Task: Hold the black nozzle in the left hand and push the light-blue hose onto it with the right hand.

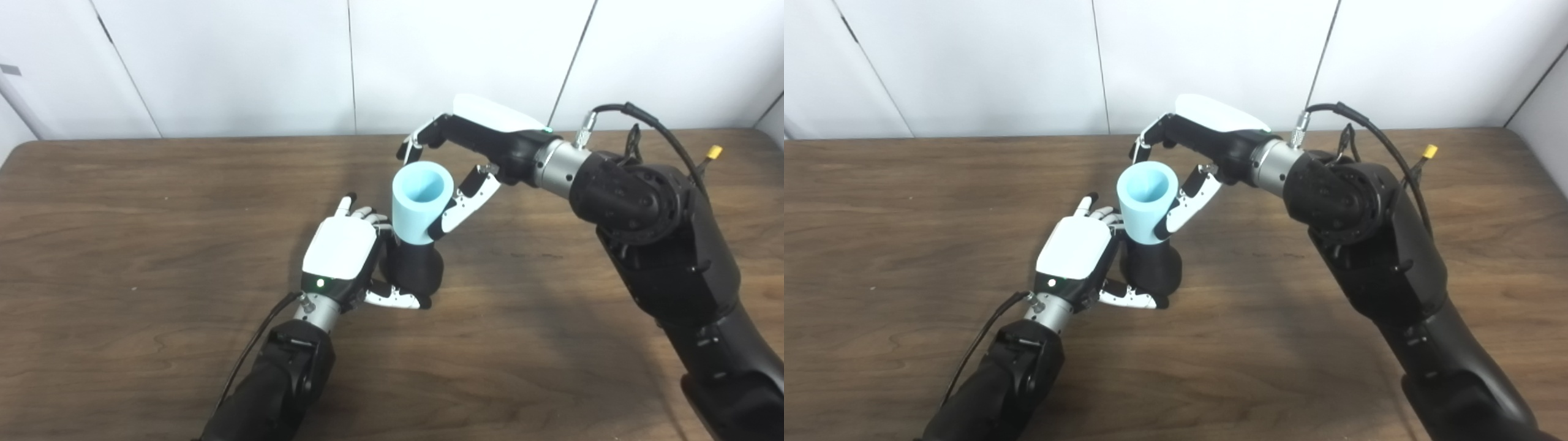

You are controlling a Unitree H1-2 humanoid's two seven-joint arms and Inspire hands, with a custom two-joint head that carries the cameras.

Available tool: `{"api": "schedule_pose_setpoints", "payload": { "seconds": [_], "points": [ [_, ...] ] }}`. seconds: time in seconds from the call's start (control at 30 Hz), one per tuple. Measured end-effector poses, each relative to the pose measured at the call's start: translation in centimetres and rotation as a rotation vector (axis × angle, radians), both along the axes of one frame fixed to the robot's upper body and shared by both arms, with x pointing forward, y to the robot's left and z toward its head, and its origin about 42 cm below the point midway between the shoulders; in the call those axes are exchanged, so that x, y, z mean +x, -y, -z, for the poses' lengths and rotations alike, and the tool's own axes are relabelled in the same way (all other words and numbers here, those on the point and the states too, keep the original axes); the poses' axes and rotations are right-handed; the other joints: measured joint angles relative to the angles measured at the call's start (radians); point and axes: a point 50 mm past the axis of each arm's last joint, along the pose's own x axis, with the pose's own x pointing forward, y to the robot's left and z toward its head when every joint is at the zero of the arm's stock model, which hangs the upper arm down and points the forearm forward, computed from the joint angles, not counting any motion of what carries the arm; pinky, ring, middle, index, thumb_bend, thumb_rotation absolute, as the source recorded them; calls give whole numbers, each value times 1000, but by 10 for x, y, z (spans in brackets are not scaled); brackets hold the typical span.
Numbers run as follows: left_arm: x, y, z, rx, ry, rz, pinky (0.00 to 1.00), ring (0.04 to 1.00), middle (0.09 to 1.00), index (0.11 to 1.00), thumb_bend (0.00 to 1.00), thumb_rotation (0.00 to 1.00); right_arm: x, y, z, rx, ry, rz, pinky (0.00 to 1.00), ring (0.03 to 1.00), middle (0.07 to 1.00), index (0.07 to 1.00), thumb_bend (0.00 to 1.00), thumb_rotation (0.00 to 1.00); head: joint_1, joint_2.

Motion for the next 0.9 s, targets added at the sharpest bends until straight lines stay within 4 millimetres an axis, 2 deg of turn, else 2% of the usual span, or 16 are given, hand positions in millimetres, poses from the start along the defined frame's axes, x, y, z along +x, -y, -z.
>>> {"api": "schedule_pose_setpoints", "payload": {
  "seconds": [0.27,0.7,0.9],
  "points": [
    [-1,0,0,-1,1,1,1000,846,764,478,525,55,7,5,14,9,-53,28,820,859,760,483,524,143,0,3],
    [-1,0,0,-2,-1,1,1000,843,761,478,525,55,16,16,17,55,-112,48,834,839,762,481,525,144,-2,5],
    [-1,0,0,-1,0,1,1000,843,764,478,525,56,17,19,19,77,-136,56,786,824,759,481,525,145,-3,8]
  ]
}}
